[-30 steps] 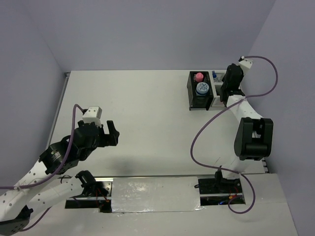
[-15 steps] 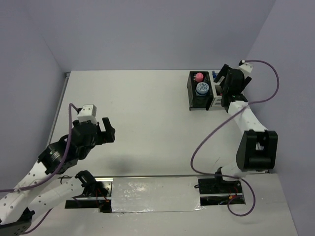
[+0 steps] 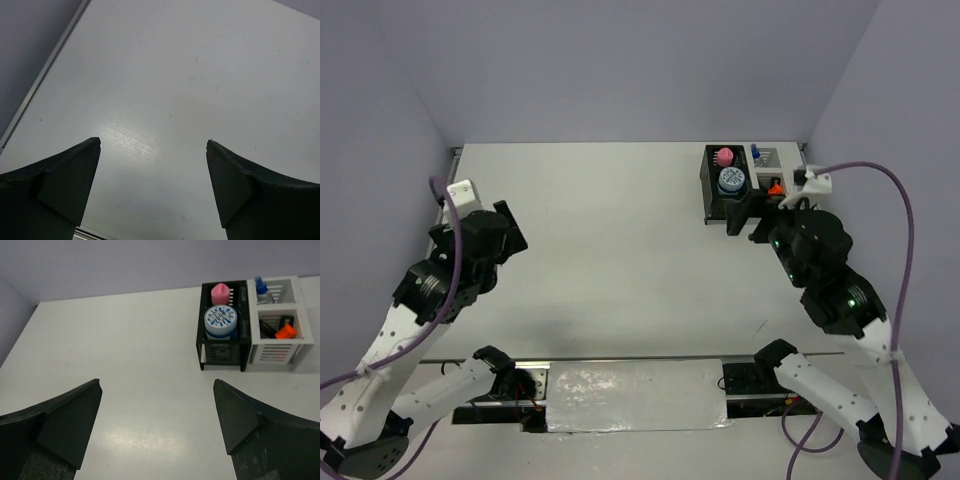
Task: Sort the stationery into containers
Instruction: Reset both arms
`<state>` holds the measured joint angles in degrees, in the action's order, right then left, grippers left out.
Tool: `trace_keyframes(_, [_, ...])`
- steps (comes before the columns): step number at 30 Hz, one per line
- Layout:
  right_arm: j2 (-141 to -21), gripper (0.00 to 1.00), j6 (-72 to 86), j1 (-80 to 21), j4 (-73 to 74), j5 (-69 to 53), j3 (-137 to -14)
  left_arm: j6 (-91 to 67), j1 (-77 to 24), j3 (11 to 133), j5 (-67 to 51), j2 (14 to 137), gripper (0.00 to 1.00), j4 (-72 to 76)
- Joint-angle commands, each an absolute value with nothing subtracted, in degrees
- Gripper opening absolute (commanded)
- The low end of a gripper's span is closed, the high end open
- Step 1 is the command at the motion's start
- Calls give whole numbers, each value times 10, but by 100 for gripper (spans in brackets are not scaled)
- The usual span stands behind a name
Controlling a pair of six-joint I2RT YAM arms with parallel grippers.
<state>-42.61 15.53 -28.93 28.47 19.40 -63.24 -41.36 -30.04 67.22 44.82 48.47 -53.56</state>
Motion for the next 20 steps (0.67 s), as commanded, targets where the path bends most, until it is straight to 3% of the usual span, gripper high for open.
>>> trace_keyframes(1, [-367,100,151,-294,427,185,-658,-367,-297,677,503,429,99,-544])
trace_keyframes(7, [-234,100,147,-307,465,185,-621,-352,-297,654,487,334,99,-548])
trace_keyframes(20, [-201,100,148,-307,501,215,-613,-370,-297,625,474,307,99,-573])
